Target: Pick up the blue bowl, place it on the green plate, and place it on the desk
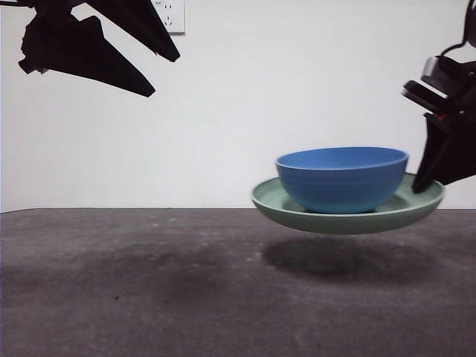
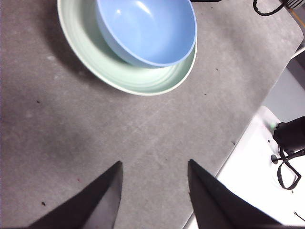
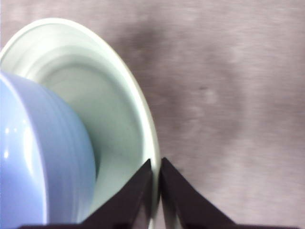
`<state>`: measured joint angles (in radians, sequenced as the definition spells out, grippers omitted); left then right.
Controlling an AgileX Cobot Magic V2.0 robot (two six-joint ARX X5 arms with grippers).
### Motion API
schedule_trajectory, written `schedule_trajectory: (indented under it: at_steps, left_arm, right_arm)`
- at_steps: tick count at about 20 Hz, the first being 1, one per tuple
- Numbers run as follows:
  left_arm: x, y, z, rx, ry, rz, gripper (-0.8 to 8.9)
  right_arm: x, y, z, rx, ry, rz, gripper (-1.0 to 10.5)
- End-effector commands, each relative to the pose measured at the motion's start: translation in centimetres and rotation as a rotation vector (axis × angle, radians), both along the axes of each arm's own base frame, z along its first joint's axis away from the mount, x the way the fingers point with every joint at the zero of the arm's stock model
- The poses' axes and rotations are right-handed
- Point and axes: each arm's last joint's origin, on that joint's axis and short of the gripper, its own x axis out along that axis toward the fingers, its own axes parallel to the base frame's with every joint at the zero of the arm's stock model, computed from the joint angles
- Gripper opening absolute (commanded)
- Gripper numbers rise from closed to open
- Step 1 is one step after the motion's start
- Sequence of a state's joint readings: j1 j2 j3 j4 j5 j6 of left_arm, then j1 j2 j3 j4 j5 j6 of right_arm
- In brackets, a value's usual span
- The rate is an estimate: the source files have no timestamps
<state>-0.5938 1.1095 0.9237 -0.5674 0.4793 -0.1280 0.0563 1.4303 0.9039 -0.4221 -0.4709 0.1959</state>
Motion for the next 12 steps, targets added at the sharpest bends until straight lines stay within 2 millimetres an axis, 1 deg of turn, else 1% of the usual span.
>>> schedule_trajectory:
  at_steps: [1, 6, 8, 12]
  left_arm:
    - [0.0, -0.3, 0.3, -0.008, -0.019, -0.023, 2.18]
    - [0.0, -0.3, 0.3, -0.008, -0.019, -0.023, 2.18]
    - [0.0, -0.3, 0.3, -0.007, -0.019, -0.023, 2.18]
    - [0.0, -0.3, 0.3, -0.007, -0.018, -0.023, 2.18]
  right_arm:
    - [0.5, 1.4, 0.9, 0.042, -0.019, 0.011, 0.2]
    - [0.6, 5.2, 1.5, 0.077, -0.057, 0.073, 0.1]
    - [0.9, 6.7, 1.1, 0.063, -0.050, 0.092, 0.1]
    - [1.9, 9.0, -0.6, 0.077, -0.026, 0.113, 0.1]
